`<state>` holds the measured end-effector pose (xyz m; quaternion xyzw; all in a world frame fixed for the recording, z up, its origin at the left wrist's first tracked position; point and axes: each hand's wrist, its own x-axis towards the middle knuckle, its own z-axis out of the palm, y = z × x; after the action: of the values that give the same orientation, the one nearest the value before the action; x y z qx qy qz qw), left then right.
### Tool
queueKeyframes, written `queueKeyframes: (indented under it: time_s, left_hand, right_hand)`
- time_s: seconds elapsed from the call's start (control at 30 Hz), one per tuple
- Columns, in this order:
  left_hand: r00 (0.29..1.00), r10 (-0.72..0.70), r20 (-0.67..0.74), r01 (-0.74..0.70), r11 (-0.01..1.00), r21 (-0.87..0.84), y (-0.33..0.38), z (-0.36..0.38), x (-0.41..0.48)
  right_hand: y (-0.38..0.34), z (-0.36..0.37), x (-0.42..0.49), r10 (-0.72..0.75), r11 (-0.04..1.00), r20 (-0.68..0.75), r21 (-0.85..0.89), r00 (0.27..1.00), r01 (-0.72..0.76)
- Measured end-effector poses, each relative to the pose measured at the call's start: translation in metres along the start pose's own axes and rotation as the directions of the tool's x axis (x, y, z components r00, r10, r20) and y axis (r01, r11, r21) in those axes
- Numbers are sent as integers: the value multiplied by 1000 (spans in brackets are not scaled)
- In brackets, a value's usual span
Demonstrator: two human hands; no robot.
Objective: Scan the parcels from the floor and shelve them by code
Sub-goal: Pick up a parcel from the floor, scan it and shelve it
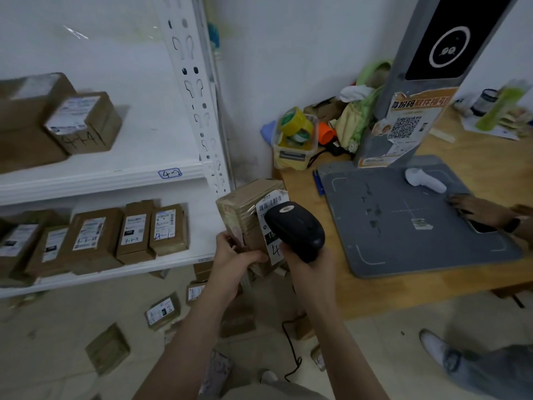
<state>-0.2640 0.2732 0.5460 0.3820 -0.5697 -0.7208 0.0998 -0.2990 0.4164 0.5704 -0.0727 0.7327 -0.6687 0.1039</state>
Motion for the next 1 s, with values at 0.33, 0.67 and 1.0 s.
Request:
queueKeyframes:
  time_s: [0.33,0.67,1.0]
  left_hand:
    - [1000,2,24,-3,999,32,4,-7,-10]
    - [1000,-7,-8,7,1000,-2,-4,-10,-10]
    - [999,-18,-47,16,999,-44,-7,-5,-9]
  right_hand:
    - [1,8,-6,-27,999,-1,-21,1000,27]
    - [8,3,-8,-1,1000,-10,-14,1000,1]
    - [37,-19,12,90,995,-143,-22,986,-94]
